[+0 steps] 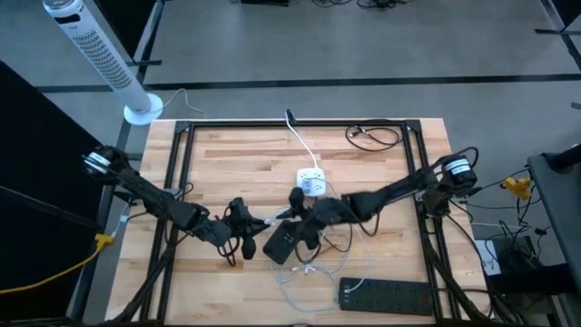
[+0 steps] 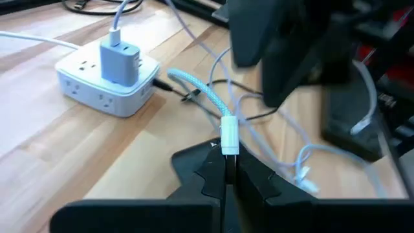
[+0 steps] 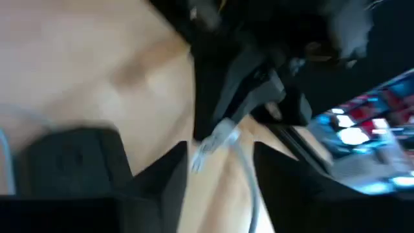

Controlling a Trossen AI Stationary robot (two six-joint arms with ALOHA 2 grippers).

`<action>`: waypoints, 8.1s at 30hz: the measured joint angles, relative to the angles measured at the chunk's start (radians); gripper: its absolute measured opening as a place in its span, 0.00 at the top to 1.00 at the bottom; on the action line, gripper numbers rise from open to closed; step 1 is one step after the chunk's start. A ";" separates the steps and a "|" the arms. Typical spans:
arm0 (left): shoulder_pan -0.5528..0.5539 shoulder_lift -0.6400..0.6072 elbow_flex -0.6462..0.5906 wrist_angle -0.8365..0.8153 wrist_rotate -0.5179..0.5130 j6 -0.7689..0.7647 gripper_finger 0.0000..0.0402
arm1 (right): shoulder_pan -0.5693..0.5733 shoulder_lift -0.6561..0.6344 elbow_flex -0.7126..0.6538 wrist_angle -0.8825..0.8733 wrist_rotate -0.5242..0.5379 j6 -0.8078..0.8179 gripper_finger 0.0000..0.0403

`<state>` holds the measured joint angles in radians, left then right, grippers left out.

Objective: Insert USB
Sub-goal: Insert the light blue charger cable into the center black outlet extension, then insert the black charger cable into the bottom black outlet extension

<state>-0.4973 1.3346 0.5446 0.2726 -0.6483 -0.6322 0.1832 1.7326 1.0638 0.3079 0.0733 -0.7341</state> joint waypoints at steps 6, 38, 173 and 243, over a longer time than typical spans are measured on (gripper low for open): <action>-0.005 0.002 0.000 -0.020 0.001 0.104 0.99 | -0.066 0.001 0.036 0.016 -0.151 0.181 0.45; -0.010 0.005 -0.001 -0.051 -0.048 0.213 0.99 | -0.095 0.163 0.145 -0.004 -0.151 0.507 0.75; -0.182 0.102 0.003 -0.650 -0.383 -0.533 0.84 | -0.036 0.241 0.116 -0.084 0.112 0.552 0.73; 0.530 -0.072 0.296 -0.654 -0.443 0.280 0.84 | -0.395 -0.151 -0.133 -1.054 -0.154 0.764 0.99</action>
<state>0.0330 1.2621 0.8406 -0.3819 -1.0916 -0.3519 -0.2122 1.5819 0.9312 -0.7464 -0.0809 0.0299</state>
